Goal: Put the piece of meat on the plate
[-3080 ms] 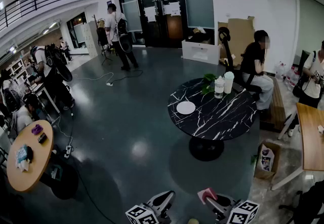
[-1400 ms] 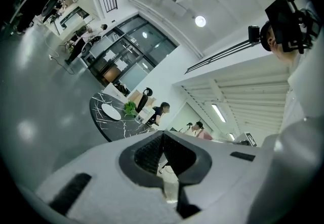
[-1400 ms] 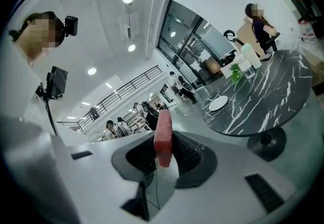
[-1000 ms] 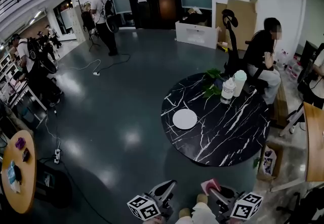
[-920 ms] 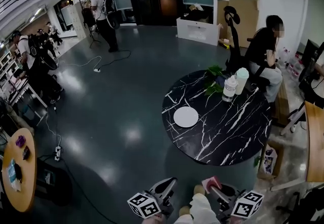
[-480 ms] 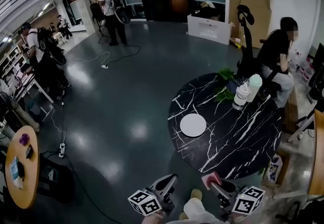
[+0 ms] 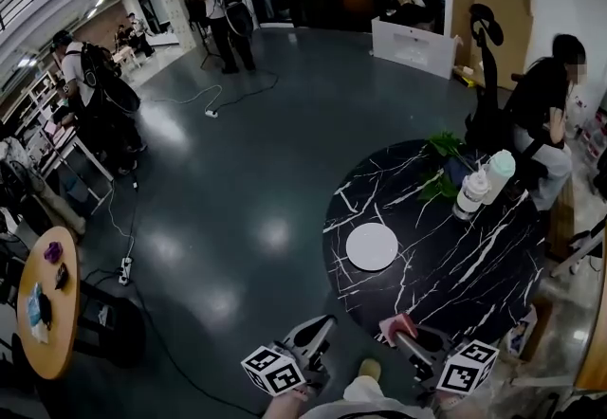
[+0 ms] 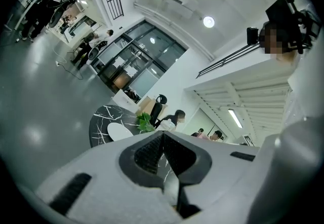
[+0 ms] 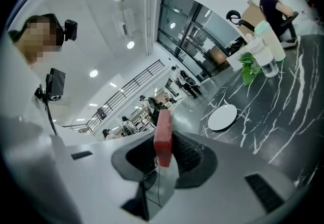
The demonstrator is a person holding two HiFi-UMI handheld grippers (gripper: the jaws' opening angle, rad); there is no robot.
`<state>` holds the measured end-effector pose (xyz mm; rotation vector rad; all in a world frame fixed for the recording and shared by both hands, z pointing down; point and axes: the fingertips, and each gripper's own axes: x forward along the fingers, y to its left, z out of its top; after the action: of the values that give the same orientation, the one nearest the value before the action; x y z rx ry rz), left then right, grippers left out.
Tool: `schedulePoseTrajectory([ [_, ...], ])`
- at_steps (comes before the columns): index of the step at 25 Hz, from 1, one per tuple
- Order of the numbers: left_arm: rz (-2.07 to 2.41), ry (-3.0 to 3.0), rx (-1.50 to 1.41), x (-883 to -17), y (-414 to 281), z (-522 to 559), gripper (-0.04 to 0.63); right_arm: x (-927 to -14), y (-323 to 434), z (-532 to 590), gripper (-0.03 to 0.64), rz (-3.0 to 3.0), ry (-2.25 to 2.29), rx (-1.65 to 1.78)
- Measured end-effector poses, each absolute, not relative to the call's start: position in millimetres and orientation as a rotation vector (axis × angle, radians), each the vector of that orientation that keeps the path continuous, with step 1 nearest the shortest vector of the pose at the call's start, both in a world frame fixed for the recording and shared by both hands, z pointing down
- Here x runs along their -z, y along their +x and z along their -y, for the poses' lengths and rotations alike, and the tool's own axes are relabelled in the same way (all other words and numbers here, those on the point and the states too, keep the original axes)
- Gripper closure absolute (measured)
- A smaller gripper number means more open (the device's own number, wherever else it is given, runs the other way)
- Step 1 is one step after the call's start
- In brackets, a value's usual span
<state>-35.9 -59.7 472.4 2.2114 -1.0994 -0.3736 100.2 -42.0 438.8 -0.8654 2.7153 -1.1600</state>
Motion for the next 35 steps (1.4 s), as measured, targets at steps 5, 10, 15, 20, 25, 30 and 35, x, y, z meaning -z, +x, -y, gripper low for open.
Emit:
schedulePoseTrajectory([
  [5,1.132,2.194,0.400,-473.0,-38.5,74.1,0.586,-444.7,100.6,56.8,0.526,-2.738,-0.834,1.181],
  [10,1.143,2.168,0.388,-479.7,-40.3,76.8,0.586,-446.1,95.8,66.4,0.526,-2.739,-0.803,1.200],
  [15,1.149,2.138,0.389,-490.0,-41.7,88.4,0.586,-460.3,92.6,78.6,0.526,-2.747,-0.794,1.251],
  [20,1.135,2.121,0.379,-498.5,-45.1,114.7,0.586,-462.8,88.7,103.3,0.526,-2.743,-0.802,1.271],
  [25,1.121,2.113,0.400,-501.8,-49.5,161.5,0.586,-465.0,88.3,140.8,0.526,-2.738,-0.837,1.285],
  [30,1.096,2.091,0.387,-513.9,-50.3,201.0,0.586,-477.1,83.5,175.4,0.526,-2.742,-0.854,1.340],
  [35,1.090,2.042,0.362,-535.0,-53.3,227.5,0.586,-496.7,76.0,198.4,0.526,-2.747,-0.859,1.415],
])
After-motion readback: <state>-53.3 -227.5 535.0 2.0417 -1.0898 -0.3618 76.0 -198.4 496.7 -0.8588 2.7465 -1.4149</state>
